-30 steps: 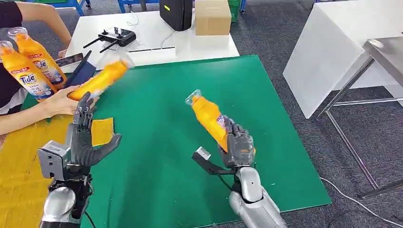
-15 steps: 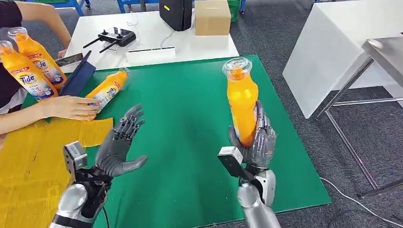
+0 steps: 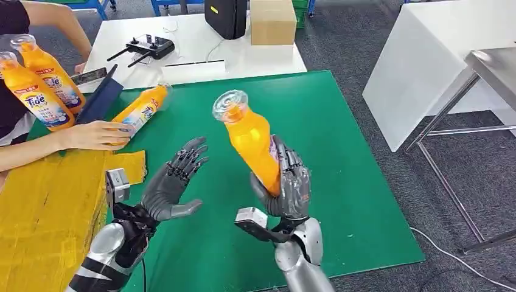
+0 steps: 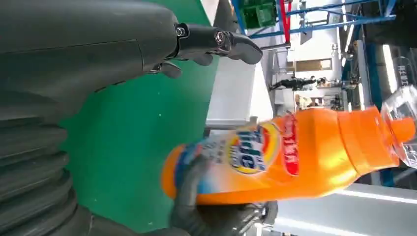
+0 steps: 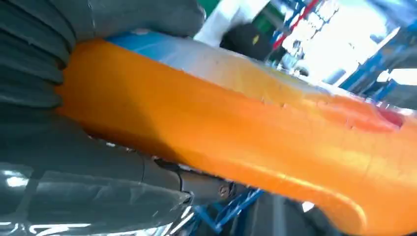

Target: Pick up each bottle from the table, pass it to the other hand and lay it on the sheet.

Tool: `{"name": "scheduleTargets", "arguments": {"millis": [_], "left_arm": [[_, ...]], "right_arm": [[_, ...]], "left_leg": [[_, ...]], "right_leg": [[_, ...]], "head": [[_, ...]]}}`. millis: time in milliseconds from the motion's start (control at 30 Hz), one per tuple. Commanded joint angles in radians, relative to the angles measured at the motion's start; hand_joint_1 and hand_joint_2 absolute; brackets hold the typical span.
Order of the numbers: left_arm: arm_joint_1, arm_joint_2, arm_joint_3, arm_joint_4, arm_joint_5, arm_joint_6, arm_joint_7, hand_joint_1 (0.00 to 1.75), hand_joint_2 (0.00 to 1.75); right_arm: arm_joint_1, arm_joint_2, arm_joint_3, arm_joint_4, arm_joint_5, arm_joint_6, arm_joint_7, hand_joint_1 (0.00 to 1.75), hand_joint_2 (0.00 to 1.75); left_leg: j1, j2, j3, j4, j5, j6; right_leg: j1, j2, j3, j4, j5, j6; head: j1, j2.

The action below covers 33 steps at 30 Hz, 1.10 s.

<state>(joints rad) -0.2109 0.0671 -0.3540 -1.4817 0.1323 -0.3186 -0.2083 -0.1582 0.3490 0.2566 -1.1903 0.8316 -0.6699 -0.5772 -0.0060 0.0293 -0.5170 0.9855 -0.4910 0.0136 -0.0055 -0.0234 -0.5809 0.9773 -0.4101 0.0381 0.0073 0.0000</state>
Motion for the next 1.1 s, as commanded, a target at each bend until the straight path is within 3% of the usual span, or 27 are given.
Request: {"name": "scheduleTargets", "arguments": {"millis": [33,200,1033,1067,1100], "left_arm": [[-0.090,0.042,-0.074,0.117,0.065,0.001,0.001,0.00,1.75],[-0.105,0.041,-0.072,0.125,0.116,-0.004,-0.008,0.00,1.75],[-0.125,0.023,-0.072,0.150,0.124,0.013,-0.012,0.00,1.75],[-0.125,0.017,-0.073,0.151,0.106,0.030,-0.015,1.17,1.75],[-0.126,0.017,-0.075,0.153,0.094,0.037,-0.017,1.75,1.75]], "right_arm": [[-0.113,0.000,0.240,0.318,0.050,-0.028,0.023,1.75,1.75],[-0.120,0.000,0.320,0.386,0.141,-0.028,0.061,1.75,1.75],[-0.128,0.000,0.366,0.402,0.123,-0.028,0.049,1.75,1.75],[-0.127,0.000,0.360,0.393,0.117,-0.028,0.049,1.75,1.75],[-0.126,0.000,0.356,0.386,0.114,-0.028,0.047,1.75,1.75]], "left_leg": [[0.001,0.000,0.002,-0.001,0.000,-0.001],[0.003,-0.001,0.002,0.000,0.000,-0.002],[0.002,-0.003,0.000,0.001,0.000,-0.001],[0.003,-0.004,0.001,0.001,0.000,-0.002],[0.002,-0.004,0.000,0.001,0.000,-0.001]], "right_leg": [[0.001,0.003,0.001,-0.001,0.001,-0.001],[0.002,0.003,0.002,-0.001,0.000,-0.001],[0.002,0.000,0.001,0.000,0.000,-0.001],[0.003,0.000,0.001,0.000,-0.001,-0.001],[0.002,-0.001,0.001,0.000,-0.001,-0.001]], "head": [[0.000,0.000],[0.000,0.000],[0.000,0.000],[0.000,0.000],[0.000,0.000]]}}
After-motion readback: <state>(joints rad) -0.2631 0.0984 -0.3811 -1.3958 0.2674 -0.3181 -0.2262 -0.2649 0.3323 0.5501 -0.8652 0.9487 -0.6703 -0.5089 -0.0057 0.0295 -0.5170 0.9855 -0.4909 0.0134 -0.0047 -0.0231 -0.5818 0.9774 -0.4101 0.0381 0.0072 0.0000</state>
